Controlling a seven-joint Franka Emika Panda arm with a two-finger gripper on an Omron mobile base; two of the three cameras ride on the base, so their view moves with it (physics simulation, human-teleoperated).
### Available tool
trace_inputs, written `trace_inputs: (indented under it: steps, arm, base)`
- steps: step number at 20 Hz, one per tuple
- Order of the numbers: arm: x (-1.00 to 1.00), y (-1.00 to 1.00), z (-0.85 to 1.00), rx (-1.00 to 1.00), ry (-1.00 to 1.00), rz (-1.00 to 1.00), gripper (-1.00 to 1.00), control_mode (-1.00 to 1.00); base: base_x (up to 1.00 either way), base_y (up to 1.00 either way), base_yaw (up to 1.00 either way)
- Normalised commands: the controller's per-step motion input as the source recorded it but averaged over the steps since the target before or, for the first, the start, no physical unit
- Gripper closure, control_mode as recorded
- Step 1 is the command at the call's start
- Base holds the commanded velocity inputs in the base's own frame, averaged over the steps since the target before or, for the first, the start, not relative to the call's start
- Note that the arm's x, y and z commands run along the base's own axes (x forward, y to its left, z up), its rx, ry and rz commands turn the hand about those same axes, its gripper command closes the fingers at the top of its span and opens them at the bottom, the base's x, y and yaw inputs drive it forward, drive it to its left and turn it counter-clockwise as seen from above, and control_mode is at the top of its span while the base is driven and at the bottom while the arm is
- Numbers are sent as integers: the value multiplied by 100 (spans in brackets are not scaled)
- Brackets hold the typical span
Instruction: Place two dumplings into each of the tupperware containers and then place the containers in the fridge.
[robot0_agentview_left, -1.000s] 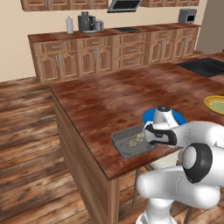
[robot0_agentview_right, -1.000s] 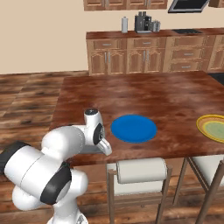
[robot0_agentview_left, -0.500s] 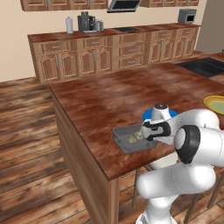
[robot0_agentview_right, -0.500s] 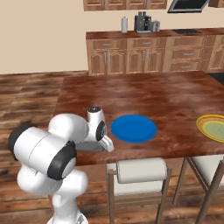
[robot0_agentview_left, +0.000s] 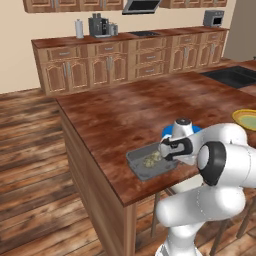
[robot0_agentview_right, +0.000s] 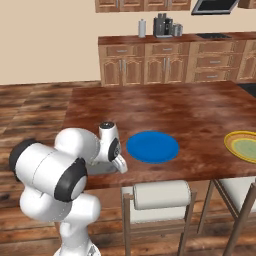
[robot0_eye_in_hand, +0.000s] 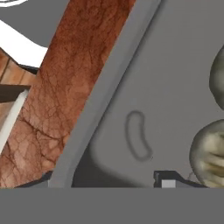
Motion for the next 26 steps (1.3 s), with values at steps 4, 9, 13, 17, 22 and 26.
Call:
trace_inputs:
  steps: [4, 9, 13, 17, 22, 26]
  arm:
    - [0, 21, -44, 5, -2, -13, 100, -100]
    - [0, 7, -39, 6, 0, -12, 100, -100]
    - [-8, 6, 5, 2, 0, -4, 100, -100]
    - [-16, 16, 17, -1, 1, -5, 100, -100]
    - [-23, 23, 11, -6, 6, -11, 100, -100]
    - [-38, 0, 32, 3, 3, -16, 100, -100]
  base:
    - [0, 0, 0]
    - [0, 0, 0]
    - [0, 0, 0]
    - [0, 0, 0]
    - [0, 0, 0]
    - [0, 0, 0]
